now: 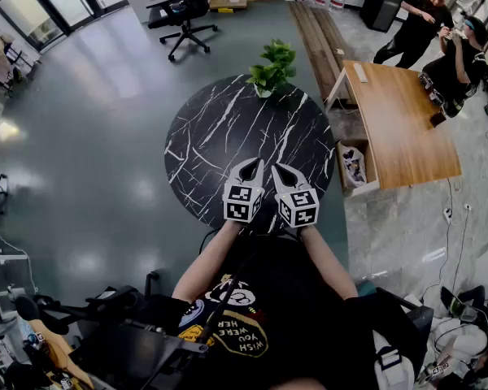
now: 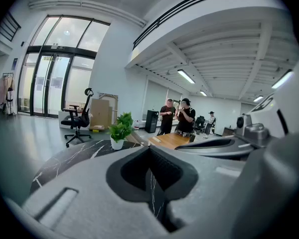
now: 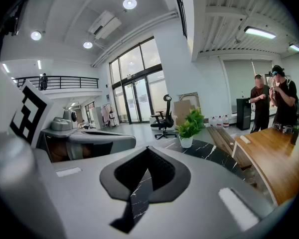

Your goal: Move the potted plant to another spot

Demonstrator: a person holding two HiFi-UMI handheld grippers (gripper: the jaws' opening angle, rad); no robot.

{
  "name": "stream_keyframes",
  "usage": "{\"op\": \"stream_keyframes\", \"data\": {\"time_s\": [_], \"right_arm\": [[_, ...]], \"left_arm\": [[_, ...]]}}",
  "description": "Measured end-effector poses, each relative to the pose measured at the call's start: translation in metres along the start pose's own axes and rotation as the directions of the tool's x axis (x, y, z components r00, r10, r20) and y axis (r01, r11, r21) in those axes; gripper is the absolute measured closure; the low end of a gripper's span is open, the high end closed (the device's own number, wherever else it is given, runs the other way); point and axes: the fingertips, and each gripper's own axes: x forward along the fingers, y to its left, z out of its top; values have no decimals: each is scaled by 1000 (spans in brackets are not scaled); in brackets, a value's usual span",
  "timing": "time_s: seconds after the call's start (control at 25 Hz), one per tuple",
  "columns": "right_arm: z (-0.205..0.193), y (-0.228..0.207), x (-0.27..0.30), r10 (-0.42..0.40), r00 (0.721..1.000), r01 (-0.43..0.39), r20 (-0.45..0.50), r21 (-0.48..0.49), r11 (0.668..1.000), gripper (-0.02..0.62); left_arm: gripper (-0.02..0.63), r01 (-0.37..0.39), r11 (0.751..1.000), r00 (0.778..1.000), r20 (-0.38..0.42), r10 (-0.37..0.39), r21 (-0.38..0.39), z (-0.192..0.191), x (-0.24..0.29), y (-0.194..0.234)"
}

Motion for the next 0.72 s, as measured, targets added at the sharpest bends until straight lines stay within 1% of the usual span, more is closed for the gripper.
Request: {"op": "stream_keyframes", "data": {"time_s": [0.44, 0.6, 0.72], "right_arm": [[-7, -9, 2, -12, 1000, 12, -12, 26, 1000, 594], [-8, -14, 7, -17, 1000, 18, -3, 54, 998, 594], [-9, -19, 18, -20, 999, 22, -26, 67, 998, 594]], "left_arm": [[601, 7, 1000, 1000, -14, -7, -10, -4, 9, -1], [601, 12, 1000, 999, -36, -12, -9, -7, 16, 4], [601, 14, 1000, 998, -61, -15, -12, -8, 25, 14]]}}
